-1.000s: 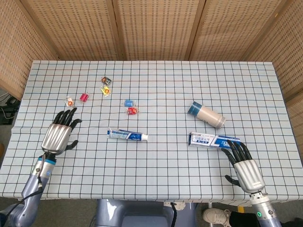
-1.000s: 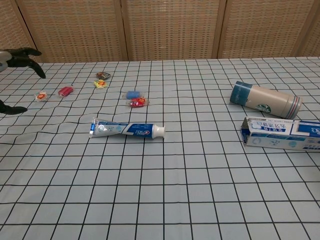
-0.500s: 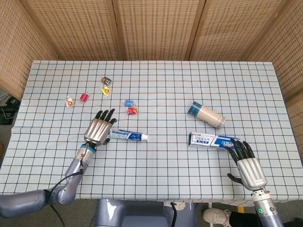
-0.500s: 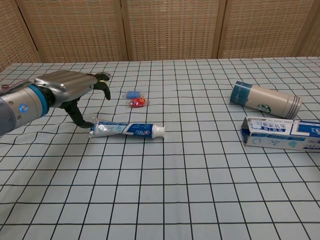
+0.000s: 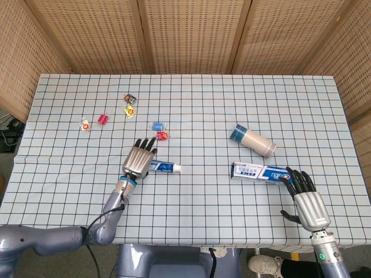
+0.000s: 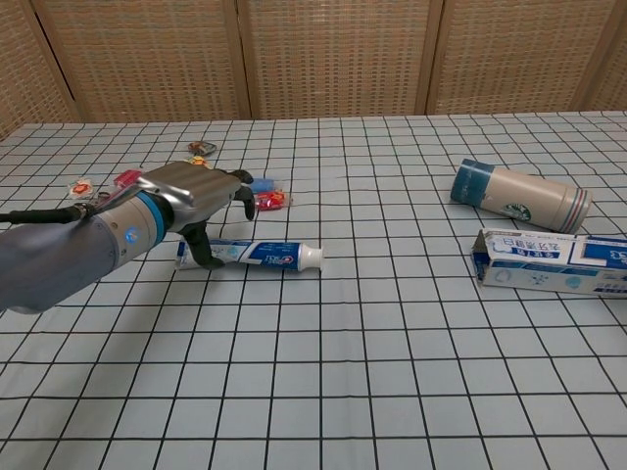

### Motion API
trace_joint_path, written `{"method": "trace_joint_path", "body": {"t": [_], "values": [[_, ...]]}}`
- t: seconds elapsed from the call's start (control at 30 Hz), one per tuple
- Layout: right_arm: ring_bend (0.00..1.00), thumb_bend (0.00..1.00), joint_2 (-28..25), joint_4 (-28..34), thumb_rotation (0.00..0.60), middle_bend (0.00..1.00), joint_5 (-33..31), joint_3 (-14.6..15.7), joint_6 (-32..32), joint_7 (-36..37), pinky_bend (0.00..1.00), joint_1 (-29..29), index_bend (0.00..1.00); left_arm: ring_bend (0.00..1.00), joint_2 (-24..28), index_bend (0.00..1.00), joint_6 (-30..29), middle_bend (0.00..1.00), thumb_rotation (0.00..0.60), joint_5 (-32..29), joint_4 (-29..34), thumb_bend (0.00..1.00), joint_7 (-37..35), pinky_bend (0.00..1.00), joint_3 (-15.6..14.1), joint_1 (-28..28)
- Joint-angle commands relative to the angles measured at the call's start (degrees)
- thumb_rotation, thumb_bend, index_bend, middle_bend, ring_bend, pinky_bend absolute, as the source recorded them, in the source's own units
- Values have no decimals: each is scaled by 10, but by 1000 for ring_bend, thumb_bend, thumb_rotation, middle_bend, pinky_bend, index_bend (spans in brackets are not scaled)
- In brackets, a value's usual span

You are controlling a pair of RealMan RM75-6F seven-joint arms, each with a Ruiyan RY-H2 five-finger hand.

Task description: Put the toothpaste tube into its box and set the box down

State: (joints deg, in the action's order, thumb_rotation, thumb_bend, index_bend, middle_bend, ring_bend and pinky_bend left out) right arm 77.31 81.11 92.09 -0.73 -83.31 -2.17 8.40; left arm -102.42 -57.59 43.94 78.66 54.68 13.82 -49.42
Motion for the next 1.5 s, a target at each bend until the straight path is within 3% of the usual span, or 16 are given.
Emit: {"method": "trace_joint_path", "body": {"t": [0.03, 0.47, 0.57, 0.73, 0.93, 1.1, 1.27, 1.5], "values": [[0, 184, -1, -1, 600, 0, -1, 0, 0, 2, 65, 0, 196, 101, -13, 291, -1, 53, 600, -9, -17, 253, 0, 119, -2, -10], [0, 185, -2, -2, 600, 0, -4, -3, 2, 10, 65, 3, 196, 136, -61, 347, 16, 97, 600, -23, -91, 270, -9, 150, -4, -47], [0, 184, -2, -2, 600, 0, -4, -3, 1, 11, 65, 3, 196, 221, -71, 451, 11, 193, 600, -8, -105, 334, -20, 220, -9, -49], [0, 185, -3, -1, 600, 0, -2, -3, -3, 13, 65, 3, 196, 411, -94, 702, -5, 412, 600, 33, -145, 533, -44, 394, -22, -47], [0, 184, -5, 2, 600, 0, 1, -1, -6, 14, 65, 1, 196, 482, -99, 810, -30, 500, 600, 99, -168, 576, -99, 445, -33, -38], [0, 185, -6, 7, 600, 0, 4, 1, -5, 11, 65, 2, 196, 483, -64, 817, -50, 502, 600, 155, -151, 576, -144, 446, -39, -26], [0, 184, -10, 23, 600, 0, -1, -4, 5, 7, 65, 9, 203, 483, 45, 819, -70, 503, 600, 208, -61, 576, -148, 446, -61, -4], [0, 184, -19, 69, 600, 0, -15, -24, 46, -31, 93, 41, 237, 483, 157, 817, -77, 503, 600, 209, 42, 576, -124, 445, -63, 19]]}}
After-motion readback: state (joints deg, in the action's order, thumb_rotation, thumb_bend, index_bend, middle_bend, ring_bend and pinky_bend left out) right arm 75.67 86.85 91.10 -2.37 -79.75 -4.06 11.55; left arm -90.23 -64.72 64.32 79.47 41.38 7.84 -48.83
